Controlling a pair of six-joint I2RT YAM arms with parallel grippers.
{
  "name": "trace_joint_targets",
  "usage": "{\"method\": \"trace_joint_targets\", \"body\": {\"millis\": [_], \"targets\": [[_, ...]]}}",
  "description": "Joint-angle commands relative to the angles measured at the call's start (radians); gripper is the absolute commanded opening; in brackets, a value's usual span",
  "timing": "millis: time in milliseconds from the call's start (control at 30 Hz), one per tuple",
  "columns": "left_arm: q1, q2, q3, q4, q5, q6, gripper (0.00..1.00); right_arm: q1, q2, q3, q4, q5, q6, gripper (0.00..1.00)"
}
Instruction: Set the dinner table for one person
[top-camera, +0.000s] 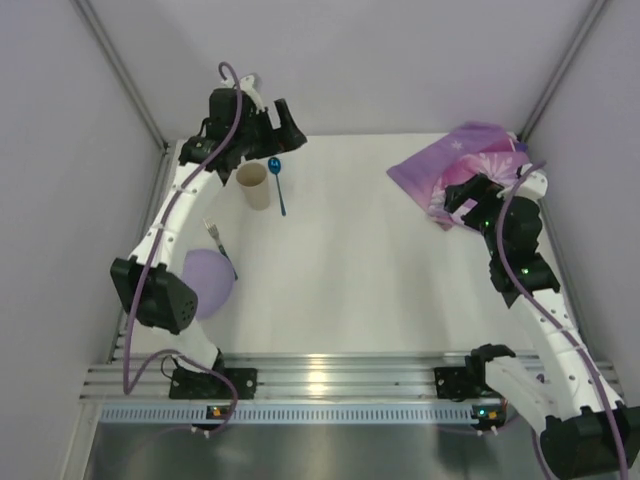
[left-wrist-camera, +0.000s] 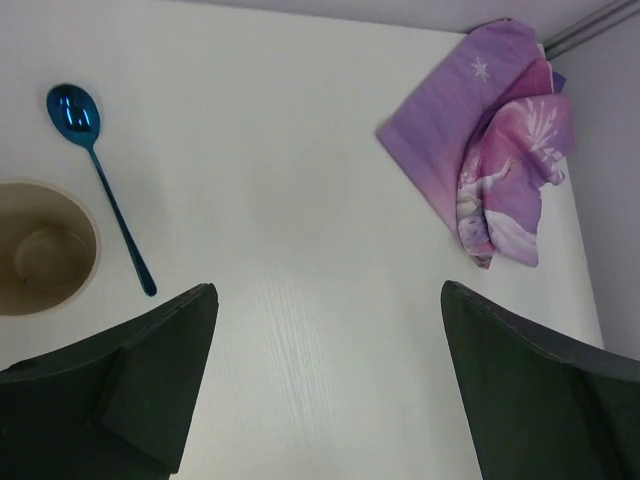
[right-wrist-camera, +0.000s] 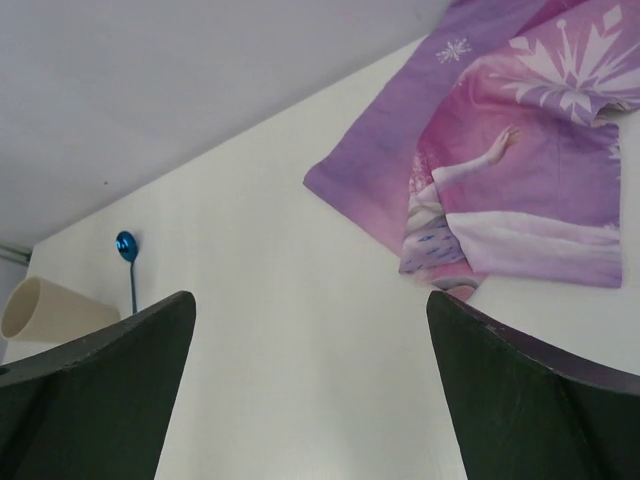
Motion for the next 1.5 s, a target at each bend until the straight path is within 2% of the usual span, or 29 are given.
{"method": "trace_joint_targets", "body": {"millis": [0, 67, 100, 133, 167, 200, 267, 367, 467, 600, 633, 733, 833, 1000, 1167, 1233, 1433, 1467], "targets": [[-0.028, -0.224, -0.062, 0.004, -0.211, 0.099, 0.98, 0.009, 0.008, 0.066, -0.025, -0.021, 0.006, 1.00], [-0.010, -0.297, -0.184, 0.056, -0.398, 0.052, 0.98, 0.008, 0.069, 0.114, -0.038, -0.070, -0.003, 1.00], [0.015, -0.362, -0.318, 0.058, -0.473, -0.118, 0.98, 0.008, 0.098, 0.139, -0.043, -0.096, -0.009, 1.00], [0.062, -0.396, -0.400, 0.117, -0.375, -0.169, 0.98, 0.009, 0.168, 0.165, -0.047, -0.116, -0.020, 0.99], [0.190, -0.427, -0.484, 0.181, -0.191, -0.181, 0.93, 0.009, 0.211, 0.223, -0.060, -0.146, -0.044, 1.00], [0.226, -0.458, -0.591, 0.234, -0.087, -0.201, 0.98, 0.008, 0.307, 0.263, -0.081, -0.150, -0.055, 1.00], [0.215, -0.460, -0.601, 0.156, -0.107, -0.203, 0.98, 0.006, 0.411, 0.425, -0.173, -0.142, -0.048, 1.00], [0.201, -0.466, -0.629, 0.104, -0.152, -0.178, 0.98, 0.006, 0.612, 0.632, -0.352, -0.172, -0.066, 1.00], [0.199, -0.483, -0.638, 0.085, -0.163, -0.192, 0.98, 0.006, 0.799, 0.804, -0.455, -0.159, -0.103, 1.00], [0.193, -0.515, -0.735, 0.157, -0.063, -0.223, 0.94, 0.006, 1.032, 1.039, -0.567, -0.104, -0.144, 1.00], [0.193, -0.513, -0.744, 0.159, -0.051, -0.226, 0.92, 0.003, 1.131, 1.152, -0.601, -0.089, -0.147, 1.00], [0.190, -0.506, -0.737, 0.118, -0.041, -0.200, 0.89, -0.003, 1.302, 1.338, -0.695, -0.099, -0.140, 1.00], [0.188, -0.486, -0.707, 0.084, -0.064, -0.188, 0.89, -0.003, 1.423, 1.411, -0.729, -0.127, -0.121, 1.00], [0.188, -0.420, -0.663, 0.058, -0.078, -0.201, 0.84, -0.003, 1.558, 1.423, -0.704, -0.148, -0.100, 1.00], [0.188, -0.352, -0.596, 0.027, -0.085, -0.218, 0.83, 0.000, 1.626, 1.439, -0.698, -0.183, -0.094, 1.00], [0.187, -0.335, -0.579, 0.013, -0.062, -0.233, 0.77, 0.005, 1.652, 1.440, -0.698, -0.190, -0.087, 0.97], [0.170, -0.319, -0.574, 0.010, -0.061, -0.253, 0.76, 0.028, 1.717, 1.472, -0.755, -0.125, -0.109, 0.75], [0.170, -0.317, -0.571, 0.007, -0.057, -0.255, 0.76, 0.029, 1.718, 1.472, -0.764, -0.111, -0.112, 0.63]]}}
